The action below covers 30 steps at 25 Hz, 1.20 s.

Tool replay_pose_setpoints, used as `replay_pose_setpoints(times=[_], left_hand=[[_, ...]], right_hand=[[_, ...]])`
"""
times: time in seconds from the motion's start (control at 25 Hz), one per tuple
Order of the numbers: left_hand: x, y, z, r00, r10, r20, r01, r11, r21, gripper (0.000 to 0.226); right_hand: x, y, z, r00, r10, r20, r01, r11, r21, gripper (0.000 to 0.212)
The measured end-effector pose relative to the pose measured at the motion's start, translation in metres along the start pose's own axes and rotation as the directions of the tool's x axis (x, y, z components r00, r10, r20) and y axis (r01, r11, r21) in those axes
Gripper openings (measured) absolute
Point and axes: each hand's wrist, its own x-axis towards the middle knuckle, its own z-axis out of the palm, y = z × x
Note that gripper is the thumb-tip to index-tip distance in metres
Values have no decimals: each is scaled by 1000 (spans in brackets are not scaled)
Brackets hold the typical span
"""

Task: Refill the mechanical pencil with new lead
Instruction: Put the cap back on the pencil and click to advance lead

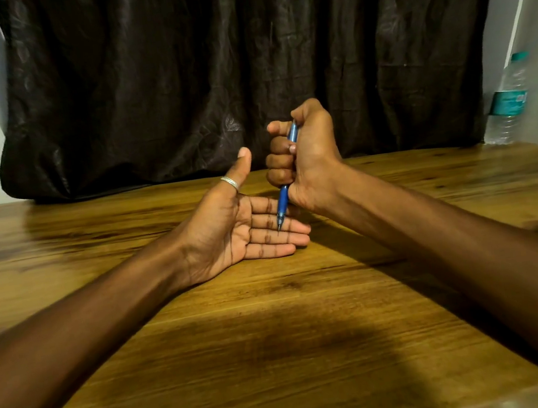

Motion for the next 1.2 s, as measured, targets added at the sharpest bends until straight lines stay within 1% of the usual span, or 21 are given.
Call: replay_pose_setpoints(times=[0.24,0.44,0.64,1.2], left_hand=[[0,0,0,1000,-4,6,4,1000,1,107],[-1,0,0,1000,2,5,-2,1000,10,105],[-1,0,0,1000,-3,5,2,1000,6,106],[1,0,1,1000,3,11,-3,1000,23,107]], right_hand=[[1,0,1,1000,-6,-1,6,1000,-5,28],[1,0,0,1000,3,6,-3,1000,6,31],[1,-1,0,1000,-1,0,1,1000,4,29],[2,0,0,1000,15,4,-15,1000,4,30]])
